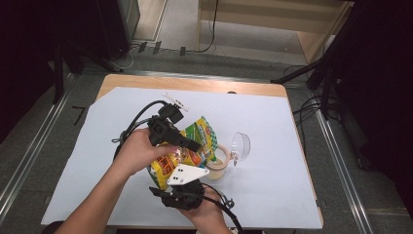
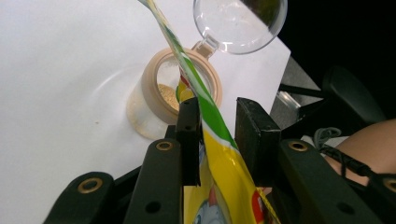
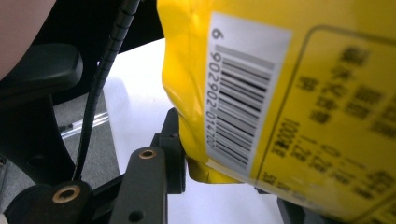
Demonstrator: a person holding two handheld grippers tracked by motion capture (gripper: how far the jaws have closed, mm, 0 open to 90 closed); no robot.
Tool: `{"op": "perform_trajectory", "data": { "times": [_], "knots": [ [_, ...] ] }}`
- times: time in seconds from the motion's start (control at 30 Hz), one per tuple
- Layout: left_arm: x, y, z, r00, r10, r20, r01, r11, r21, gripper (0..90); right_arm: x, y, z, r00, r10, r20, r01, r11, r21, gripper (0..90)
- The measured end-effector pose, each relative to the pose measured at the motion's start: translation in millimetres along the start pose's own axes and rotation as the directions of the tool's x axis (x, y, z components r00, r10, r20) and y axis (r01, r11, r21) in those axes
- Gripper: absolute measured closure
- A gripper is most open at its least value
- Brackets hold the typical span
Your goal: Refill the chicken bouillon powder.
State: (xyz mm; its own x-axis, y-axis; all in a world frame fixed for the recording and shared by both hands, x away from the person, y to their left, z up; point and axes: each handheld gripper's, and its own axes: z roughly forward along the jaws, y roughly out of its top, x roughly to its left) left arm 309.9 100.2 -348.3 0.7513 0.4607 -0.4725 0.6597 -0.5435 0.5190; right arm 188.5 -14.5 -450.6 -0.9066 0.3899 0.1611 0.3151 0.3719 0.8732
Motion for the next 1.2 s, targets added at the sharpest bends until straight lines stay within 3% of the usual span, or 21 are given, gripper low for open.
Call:
{"op": "perform_trajectory", "data": {
  "times": [0.17, 0.5, 0.6, 0.93, 1.2],
  "knots": [
    [-0.2, -1.3, -3.0, 0.9999, -0.007, 0.011, 0.008, 0.9999, -0.012, 69.7, -0.9, 1.3, -1.2, 0.9996, 0.029, -0.003, -0.029, 0.999, -0.019, 65.2],
    [-2.5, -2.4, -9.3, 0.9996, -0.026, 0.013, 0.027, 0.9990, -0.035, 65.7, -1.0, 5.2, -2.9, 0.9992, 0.039, 0.002, -0.039, 0.999, -0.025, 65.0],
    [-2.9, -2.5, -11.1, 0.9996, -0.027, 0.010, 0.027, 0.9989, -0.039, 64.9, -2.1, 5.3, -2.5, 0.9977, 0.067, 0.002, -0.067, 0.998, -0.018, 65.0],
    [-3.5, -0.8, -11.6, 0.9988, -0.028, -0.040, 0.028, 0.9995, -0.016, 77.6, -4.0, 6.2, -2.5, 0.9970, 0.078, -0.006, -0.078, 0.997, -0.009, 63.9],
    [-4.8, 0.8, -10.5, 0.9987, -0.009, -0.050, 0.009, 0.9999, 0.012, 83.8, -2.5, 6.3, -3.0, 0.9982, 0.055, -0.024, -0.055, 0.998, -0.003, 61.7]
  ]
}}
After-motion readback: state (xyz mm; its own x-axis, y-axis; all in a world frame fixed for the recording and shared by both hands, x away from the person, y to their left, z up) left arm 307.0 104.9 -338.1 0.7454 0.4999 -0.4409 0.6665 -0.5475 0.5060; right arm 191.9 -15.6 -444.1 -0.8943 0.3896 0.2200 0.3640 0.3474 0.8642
